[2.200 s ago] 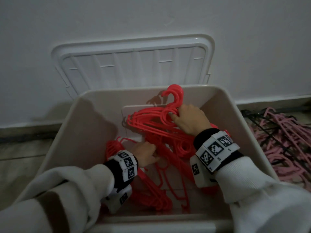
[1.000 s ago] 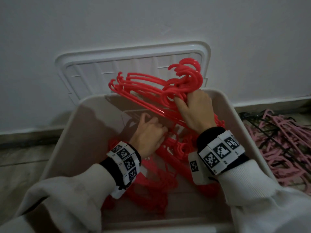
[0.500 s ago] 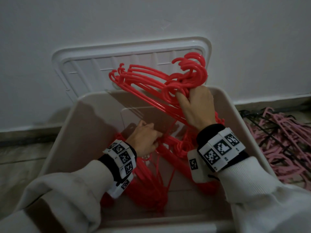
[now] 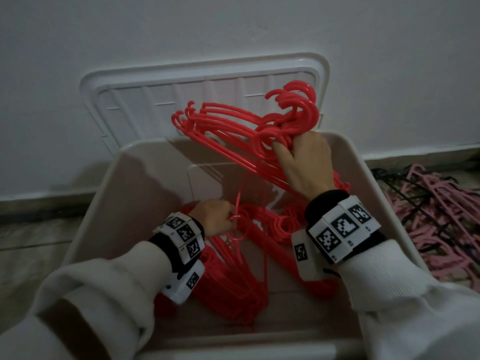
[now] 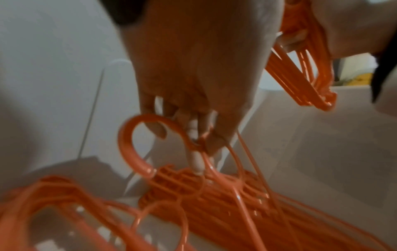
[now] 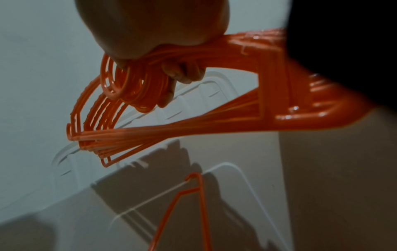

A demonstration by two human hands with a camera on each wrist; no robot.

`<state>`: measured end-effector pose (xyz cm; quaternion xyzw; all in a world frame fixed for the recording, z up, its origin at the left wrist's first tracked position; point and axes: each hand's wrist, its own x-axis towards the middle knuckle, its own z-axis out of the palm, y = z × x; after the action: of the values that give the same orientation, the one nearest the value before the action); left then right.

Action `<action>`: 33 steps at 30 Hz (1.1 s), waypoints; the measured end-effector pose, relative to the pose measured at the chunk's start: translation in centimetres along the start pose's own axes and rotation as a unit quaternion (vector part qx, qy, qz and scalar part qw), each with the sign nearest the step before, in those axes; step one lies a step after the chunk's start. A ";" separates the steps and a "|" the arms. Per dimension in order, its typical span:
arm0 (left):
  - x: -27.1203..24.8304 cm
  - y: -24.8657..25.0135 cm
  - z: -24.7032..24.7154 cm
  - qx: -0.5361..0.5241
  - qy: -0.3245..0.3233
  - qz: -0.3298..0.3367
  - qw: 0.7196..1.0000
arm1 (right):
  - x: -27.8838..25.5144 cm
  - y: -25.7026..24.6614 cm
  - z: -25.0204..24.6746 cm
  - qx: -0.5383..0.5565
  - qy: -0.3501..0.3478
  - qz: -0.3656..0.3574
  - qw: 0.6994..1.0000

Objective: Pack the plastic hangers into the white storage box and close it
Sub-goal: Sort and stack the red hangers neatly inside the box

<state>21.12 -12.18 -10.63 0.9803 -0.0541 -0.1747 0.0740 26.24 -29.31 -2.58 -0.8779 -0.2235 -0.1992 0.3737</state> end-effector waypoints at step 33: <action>-0.4 -0.5 1.1 -0.401 -0.124 -0.018 0.908 | -3.3 1.0 3.6 0.292 -0.279 0.343 0.848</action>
<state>20.42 -11.81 -11.58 0.8395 0.0297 -0.3031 0.4500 24.72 -28.00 -7.17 -0.7674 -0.0513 0.2695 0.5795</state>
